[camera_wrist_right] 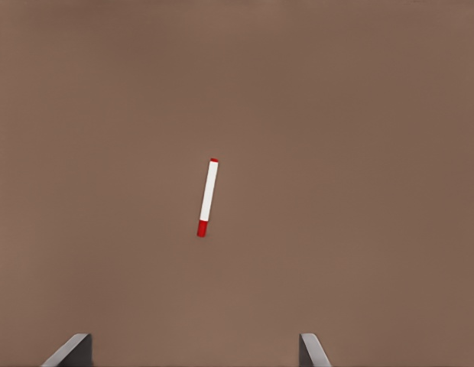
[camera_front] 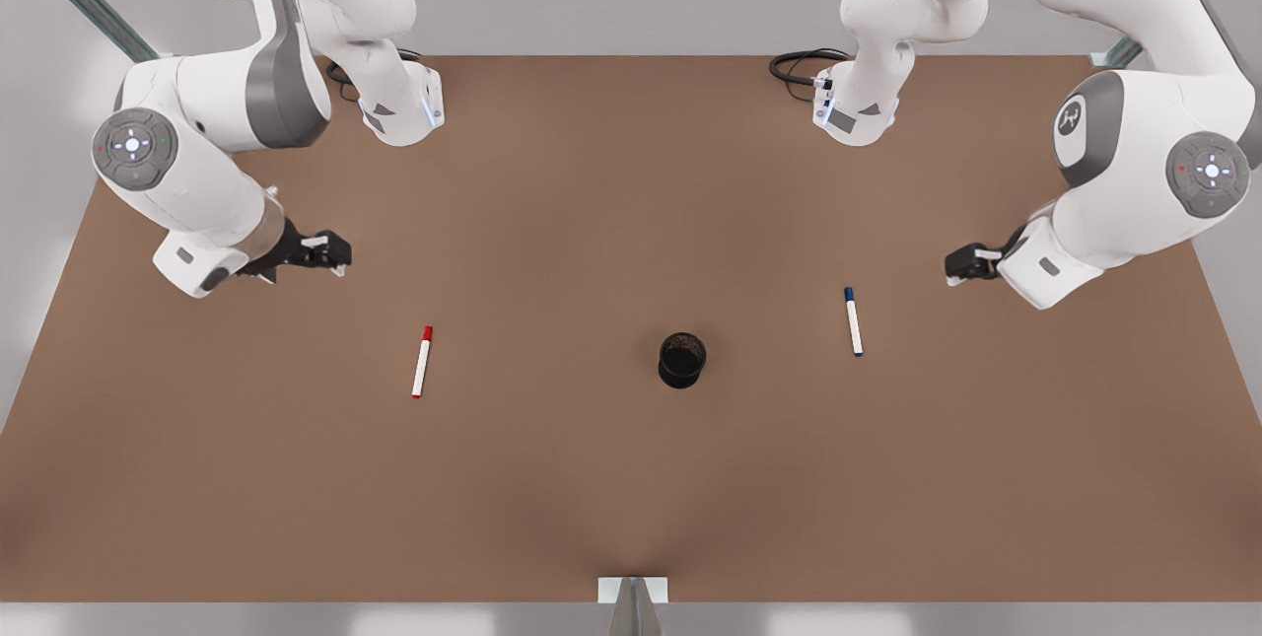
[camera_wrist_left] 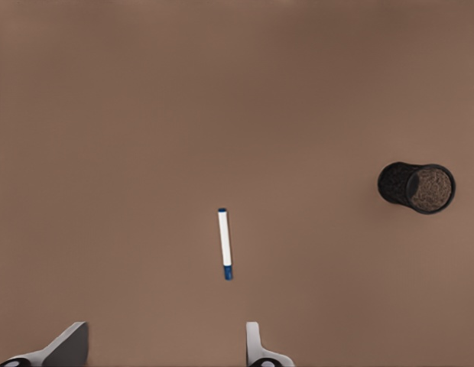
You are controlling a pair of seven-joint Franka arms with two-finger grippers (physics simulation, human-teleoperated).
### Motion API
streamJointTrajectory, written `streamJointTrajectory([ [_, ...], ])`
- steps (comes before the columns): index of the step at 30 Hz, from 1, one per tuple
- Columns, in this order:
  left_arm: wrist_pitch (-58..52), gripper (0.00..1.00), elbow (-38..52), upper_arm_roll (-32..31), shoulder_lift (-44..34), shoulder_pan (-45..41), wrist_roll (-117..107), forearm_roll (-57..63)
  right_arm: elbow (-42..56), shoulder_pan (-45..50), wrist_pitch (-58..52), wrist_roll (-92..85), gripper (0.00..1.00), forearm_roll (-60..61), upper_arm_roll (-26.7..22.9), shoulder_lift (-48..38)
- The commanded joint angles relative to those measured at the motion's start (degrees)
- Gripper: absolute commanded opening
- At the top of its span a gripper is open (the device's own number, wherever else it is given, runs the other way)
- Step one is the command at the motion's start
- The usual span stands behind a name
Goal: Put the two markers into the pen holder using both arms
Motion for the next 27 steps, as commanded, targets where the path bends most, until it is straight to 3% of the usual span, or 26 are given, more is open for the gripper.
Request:
streamJointTrajectory([
  [1,5.8,1.00,0.2,-0.1,0.4,0.0,0.9,0.7,0.0,0.2,4.6,2.9,1.00,0.0,0.0,-0.1],
  [3,11.2,1.00,-1.2,0.0,4.2,-1.1,-3.7,0.6,0.0,0.2,4.6,2.9,1.00,0.0,0.0,-0.1],
  [6,35.2,1.00,-22.2,0.1,4.0,-1.7,-12.9,-2.2,0.0,0.3,4.6,2.9,1.00,0.0,0.0,-0.1],
  [13,64.6,1.00,-43.1,0.1,6.2,-1.8,-13.4,-3.1,0.0,0.3,4.6,2.9,1.00,0.0,0.0,-0.1],
  [17,68.3,1.00,-45.8,0.1,8.7,-2.3,-13.5,-3.5,0.0,0.2,4.6,2.9,1.00,0.0,0.0,-0.1],
  [20,68.3,0.85,-45.7,0.0,9.9,-2.5,-13.5,-3.5,0.0,0.2,4.6,2.9,1.00,0.0,0.0,-0.1],
  [25,68.2,0.78,-46.7,0.1,11.7,-2.7,-13.1,-3.2,-0.1,0.1,4.6,2.8,1.00,0.0,-0.1,-0.1],
  [27,68.0,0.69,-46.7,0.1,12.2,-2.9,-12.6,-2.9,-0.1,0.1,4.6,2.8,1.00,0.0,-0.2,-0.1],
])
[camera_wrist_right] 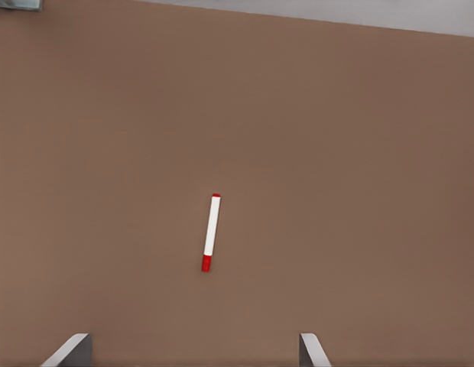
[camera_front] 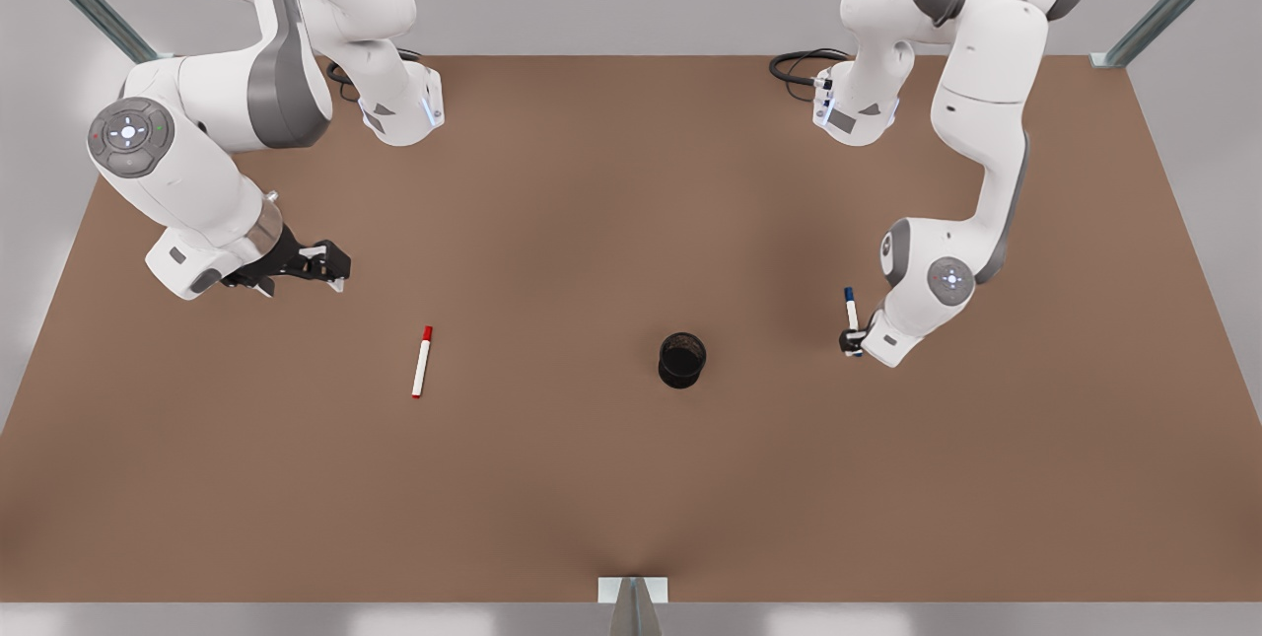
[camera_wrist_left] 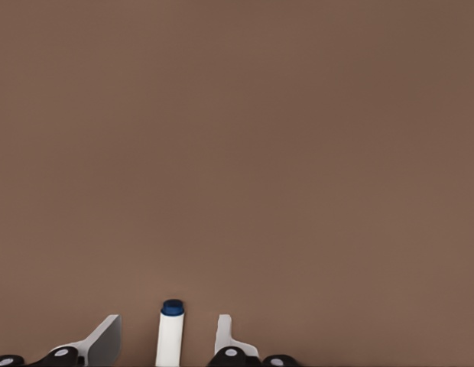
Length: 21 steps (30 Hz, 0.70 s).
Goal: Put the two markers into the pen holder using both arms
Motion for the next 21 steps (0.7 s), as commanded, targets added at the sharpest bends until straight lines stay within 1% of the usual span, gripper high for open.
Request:
streamJointTrajectory([
  [1,2.0,0.67,0.0,0.0,0.3,-0.3,-1.5,0.4,0.0,0.0,0.0,0.5,1.00,0.0,0.0,-0.1],
  [5,1.9,0.63,-0.7,0.0,1.1,-0.2,-0.5,0.4,0.0,0.0,0.0,0.5,1.00,0.0,-0.1,-0.1],
  [9,1.9,0.62,-1.1,0.0,1.6,0.2,0.1,0.4,0.0,0.0,0.0,0.1,1.00,0.0,-0.1,-0.1],
  [11,1.9,0.58,-1.1,0.0,1.9,0.4,0.2,0.4,0.0,0.1,0.1,1.0,1.00,0.0,-0.1,0.1],
  [12,1.9,0.55,-1.1,0.0,2.0,0.4,0.2,0.4,0.1,0.1,1.8,1.3,1.00,0.4,0.0,2.0],
  [14,1.9,0.49,-1.0,0.0,2.4,0.4,0.1,0.4,0.1,-0.2,10.6,1.3,1.00,2.8,-0.1,8.3],
  [17,1.9,0.48,-0.9,0.0,2.8,0.4,0.0,0.4,0.0,-0.3,21.7,0.5,1.00,2.3,-0.2,18.4],
  [18,1.9,0.46,-0.9,0.0,2.9,0.4,0.0,0.3,-0.1,-0.2,27.4,0.5,1.00,0.8,-0.3,23.0],
  [19,1.9,0.44,-0.9,0.0,2.9,0.4,-0.1,0.3,-1.7,-0.2,30.7,1.1,1.00,-0.5,-0.3,24.8],
  [21,1.9,0.43,-0.9,0.0,3.0,0.4,-0.1,0.3,-2.1,0.9,31.0,4.7,1.00,-0.5,-0.1,26.7],
])
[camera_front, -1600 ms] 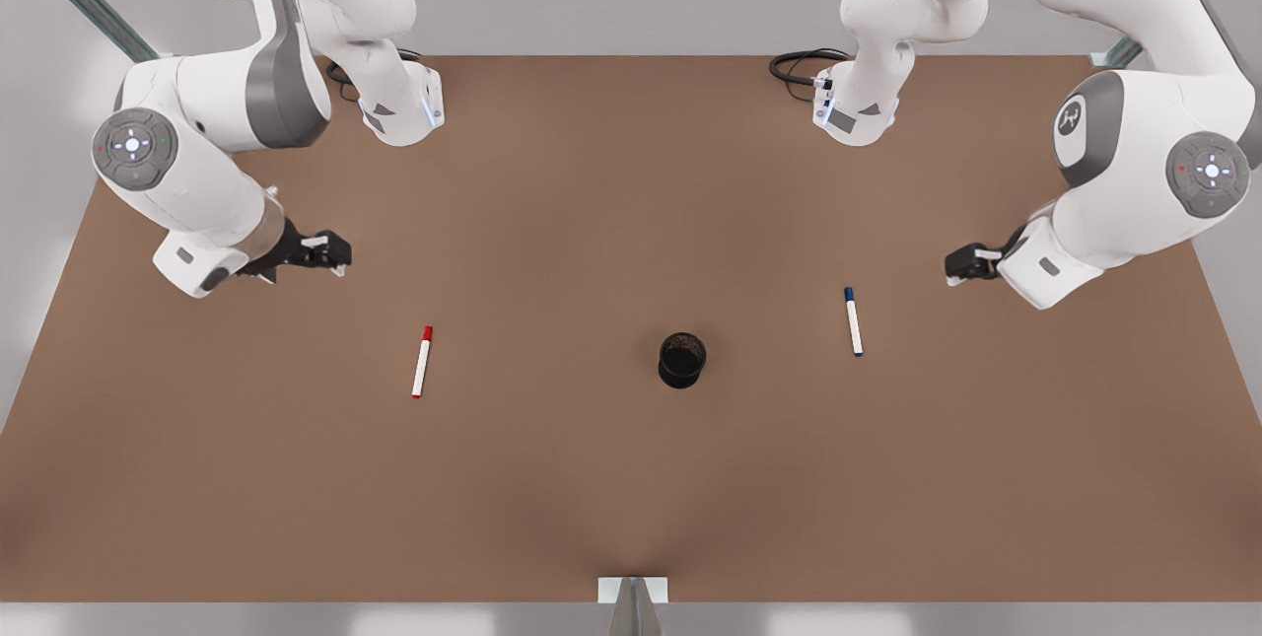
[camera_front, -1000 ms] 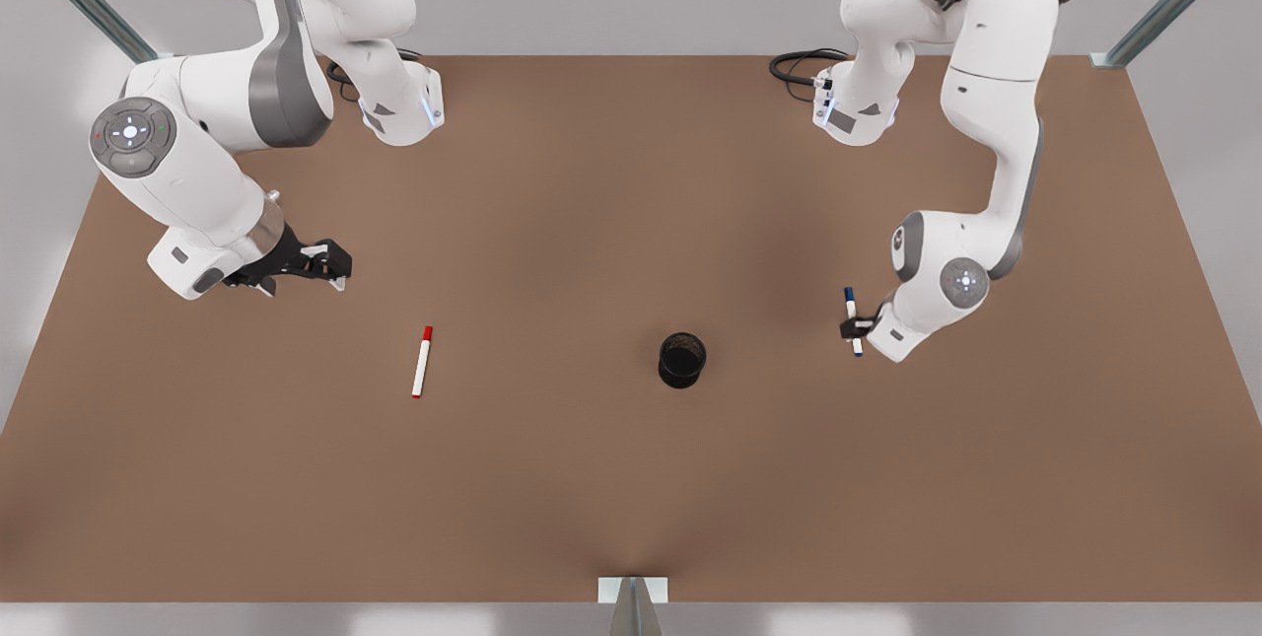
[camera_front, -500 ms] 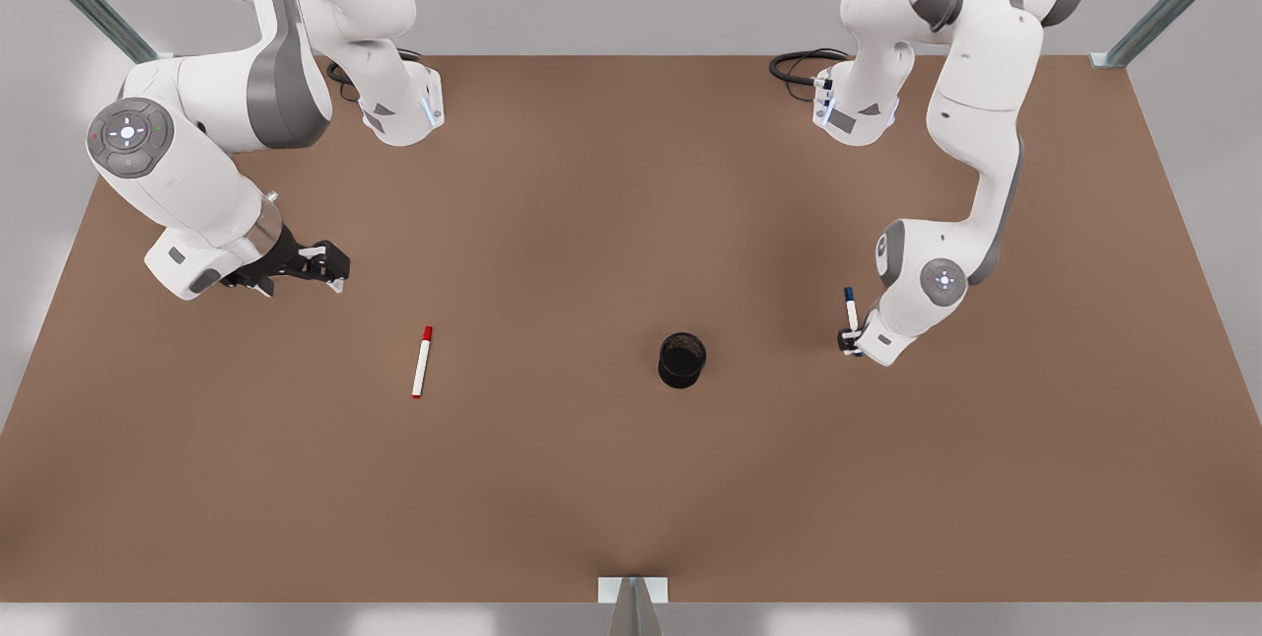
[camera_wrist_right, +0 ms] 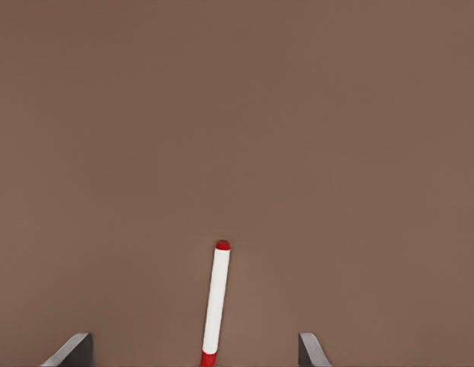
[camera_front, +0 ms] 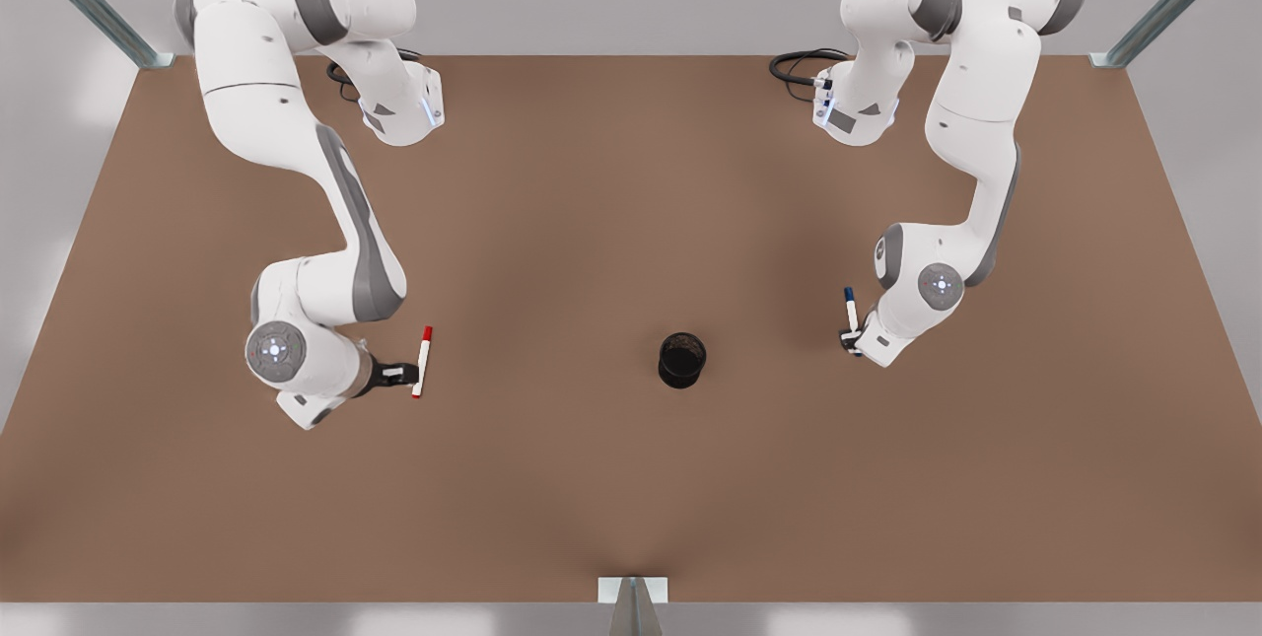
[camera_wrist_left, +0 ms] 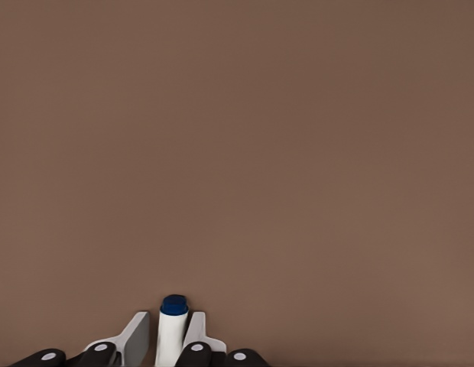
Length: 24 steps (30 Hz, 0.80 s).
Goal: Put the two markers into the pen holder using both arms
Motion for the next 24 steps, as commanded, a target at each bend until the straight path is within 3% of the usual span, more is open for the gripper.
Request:
streamJointTrajectory([
  [1,0.0,0.40,0.0,0.0,0.0,0.0,-0.2,0.0,-1.3,0.9,10.7,6.3,1.00,-0.8,0.3,1.3],
  [9,0.0,0.27,0.0,0.0,0.0,0.0,-0.4,0.0,-10.7,-1.2,17.6,7.6,1.00,-0.7,0.2,2.3],
  [13,-0.6,0.21,0.8,0.0,-1.9,-0.2,-1.9,0.0,-10.9,-1.2,22.8,7.5,1.00,-0.8,0.2,5.5],
  [14,-1.5,0.21,1.8,-0.1,-2.6,-0.2,-2.0,-0.1,-10.8,-1.0,23.2,7.5,1.00,-0.9,0.2,5.7],
  [15,-10.9,0.21,7.1,-0.1,-4.3,0.1,-1.9,-0.2,-10.9,-0.8,23.6,7.6,0.99,-0.8,0.2,6.4],
  [17,-23.5,0.21,14.2,-0.3,-7.2,-0.4,-1.6,-1.0,-10.8,-1.1,23.8,7.6,0.88,-0.8,0.2,7.2],
  [20,-36.3,0.21,24.5,-4.3,-9.2,-0.5,-1.6,-12.5,-10.9,-1.2,23.7,7.5,0.69,-1.7,0.2,7.6],
  [23,-35.1,0.21,29.8,-6.8,-8.7,-4.2,-2.3,-16.8,-10.9,-1.1,23.6,7.5,0.50,-1.7,0.1,7.7],
  [24,-29.3,0.21,30.2,-7.2,-8.7,-6.4,1.7,-18.5,-10.9,-1.0,23.6,7.5,0.45,-1.7,0.1,7.7],
])
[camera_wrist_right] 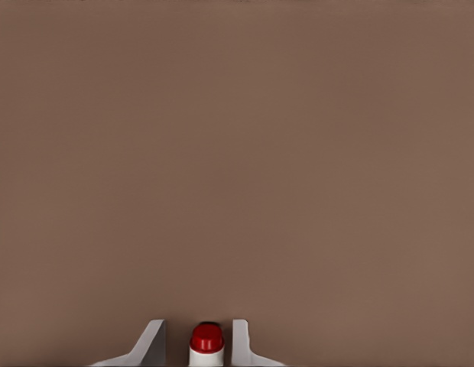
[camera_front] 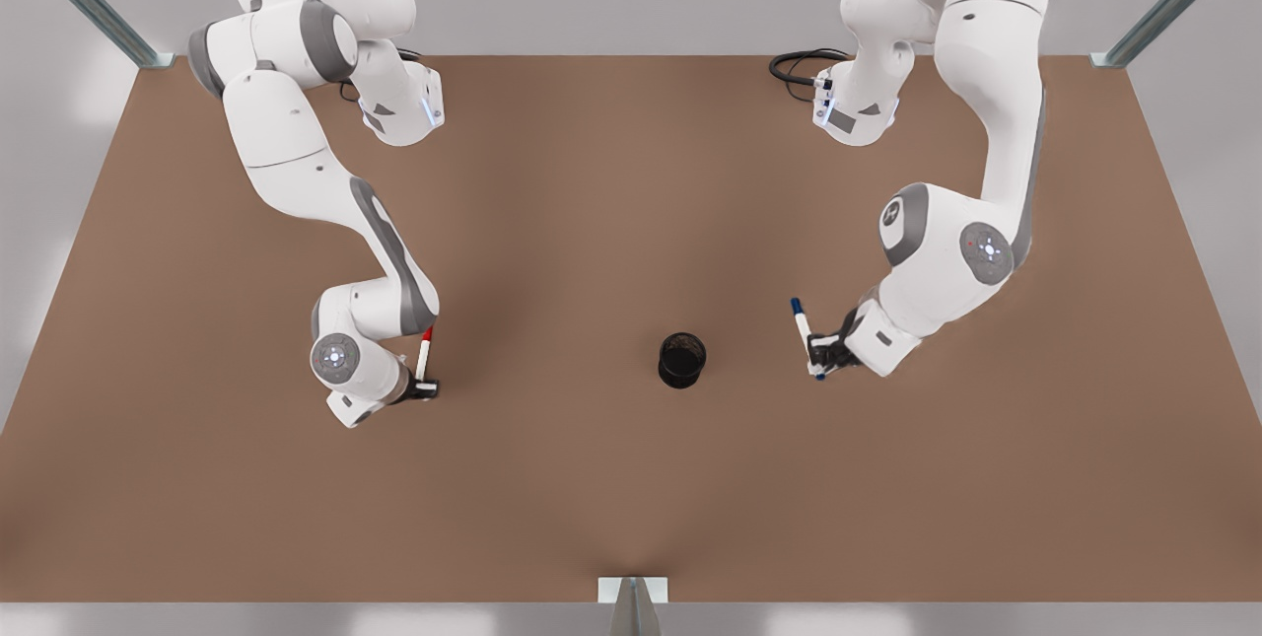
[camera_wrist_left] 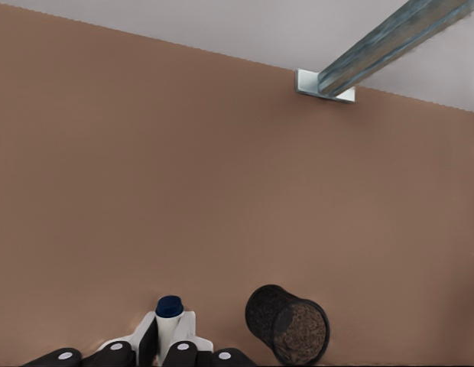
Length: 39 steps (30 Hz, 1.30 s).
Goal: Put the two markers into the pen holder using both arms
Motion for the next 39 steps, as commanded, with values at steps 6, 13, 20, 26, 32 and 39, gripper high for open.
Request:
streamJointTrajectory([
  [6,29.0,0.21,-1.3,-0.7,4.8,-9.1,21.7,-9.9,-0.2,0.7,-1.5,3.0,0.40,-0.4,0.1,-1.1],
  [13,50.4,0.21,-3.9,-2.7,10.9,-10.4,24.0,-10.4,-3.0,0.7,-3.2,3.1,0.40,-0.5,0.2,-2.7],
  [20,52.0,0.21,-9.6,-4.7,10.3,-10.4,25.2,-10.5,-4.1,0.9,-5.0,3.9,0.42,-0.5,2.1,-4.2],
  [26,56.6,0.21,-12.2,-4.9,12.4,-11.6,25.3,-10.4,-4.2,0.8,-4.5,3.5,0.44,-1.6,4.8,-3.2],
  [32,58.8,1.00,-12.5,-4.8,13.3,-12.8,25.1,-10.3,-4.1,0.7,-3.4,3.7,0.35,-2.6,4.8,-2.3],
  [39,12.9,1.00,-8.0,-4.5,1.3,4.1,28.8,-10.4,7.0,0.8,-14.3,8.0,0.21,-2.6,9.3,-6.4],
])
